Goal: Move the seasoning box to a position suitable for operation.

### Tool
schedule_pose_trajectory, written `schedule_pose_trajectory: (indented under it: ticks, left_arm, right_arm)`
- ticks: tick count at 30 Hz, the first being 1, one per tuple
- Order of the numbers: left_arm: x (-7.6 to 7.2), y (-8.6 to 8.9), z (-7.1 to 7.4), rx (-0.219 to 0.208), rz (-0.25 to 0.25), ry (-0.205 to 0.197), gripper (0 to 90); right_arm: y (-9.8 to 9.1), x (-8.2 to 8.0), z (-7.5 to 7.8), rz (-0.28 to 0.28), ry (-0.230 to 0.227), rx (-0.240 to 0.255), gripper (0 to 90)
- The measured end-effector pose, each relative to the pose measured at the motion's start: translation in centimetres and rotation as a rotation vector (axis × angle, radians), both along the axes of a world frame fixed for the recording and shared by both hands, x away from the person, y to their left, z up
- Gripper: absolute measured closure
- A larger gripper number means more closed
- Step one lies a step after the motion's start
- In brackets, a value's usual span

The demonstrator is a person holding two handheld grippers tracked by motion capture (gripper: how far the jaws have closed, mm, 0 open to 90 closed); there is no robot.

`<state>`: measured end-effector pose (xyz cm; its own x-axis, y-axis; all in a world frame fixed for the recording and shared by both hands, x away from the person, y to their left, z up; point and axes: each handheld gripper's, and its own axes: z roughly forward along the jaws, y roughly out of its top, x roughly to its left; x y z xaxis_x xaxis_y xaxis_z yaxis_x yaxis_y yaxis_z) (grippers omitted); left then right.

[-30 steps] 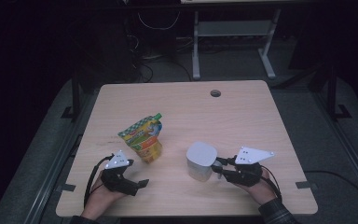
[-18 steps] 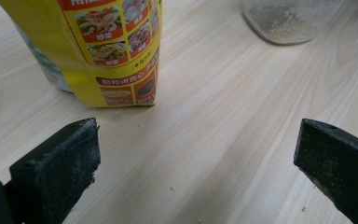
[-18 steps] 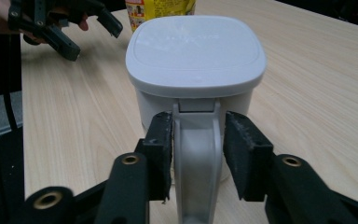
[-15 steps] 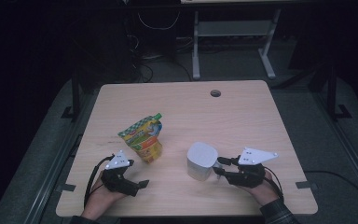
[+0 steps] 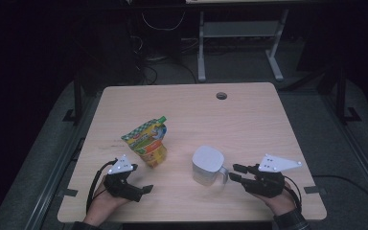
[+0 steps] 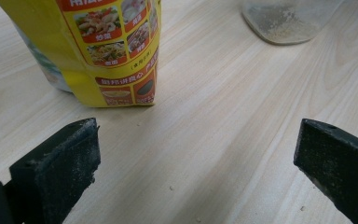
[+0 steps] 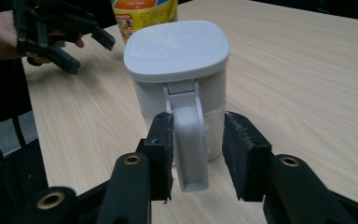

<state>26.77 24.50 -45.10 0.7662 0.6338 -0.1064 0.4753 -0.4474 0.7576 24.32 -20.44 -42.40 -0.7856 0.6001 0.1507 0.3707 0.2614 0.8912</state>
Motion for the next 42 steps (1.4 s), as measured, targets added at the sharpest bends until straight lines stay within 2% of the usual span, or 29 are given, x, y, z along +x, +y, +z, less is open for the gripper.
schedule_pose_trajectory:
  ticks: [1,3,8,12,20,32,42]
  left_arm:
    - [0.0,0.0,0.0,0.0,0.0,0.0,0.0]
    - [0.0,0.0,0.0,0.0,-0.001,-0.001,0.0]
    - [-0.1,0.0,0.0,-0.001,0.004,0.002,0.0]
    - [0.0,0.0,0.0,0.001,0.002,0.001,0.0]
    - [0.0,0.0,-0.1,-0.001,0.0,0.001,0.0]
    - [0.0,-0.1,-0.1,0.0,-0.001,0.004,0.0]
    - [0.0,0.0,-0.1,-0.001,-0.001,0.001,0.0]
  right_arm:
    - [0.0,-0.1,0.0,0.003,0.004,0.005,68.5]
    - [0.0,-0.1,0.0,0.004,0.006,0.002,71.5]
    - [0.3,-0.9,0.3,0.031,-0.023,-0.003,89.5]
    - [1.3,-1.0,-0.2,0.08,0.001,-0.022,89.7]
    - [2.9,-0.7,-1.1,0.111,0.022,-0.076,89.6]
    - [2.7,-0.3,-1.4,0.097,0.027,-0.089,89.7]
    - [1.9,0.3,-1.5,0.059,0.022,-0.088,89.7]
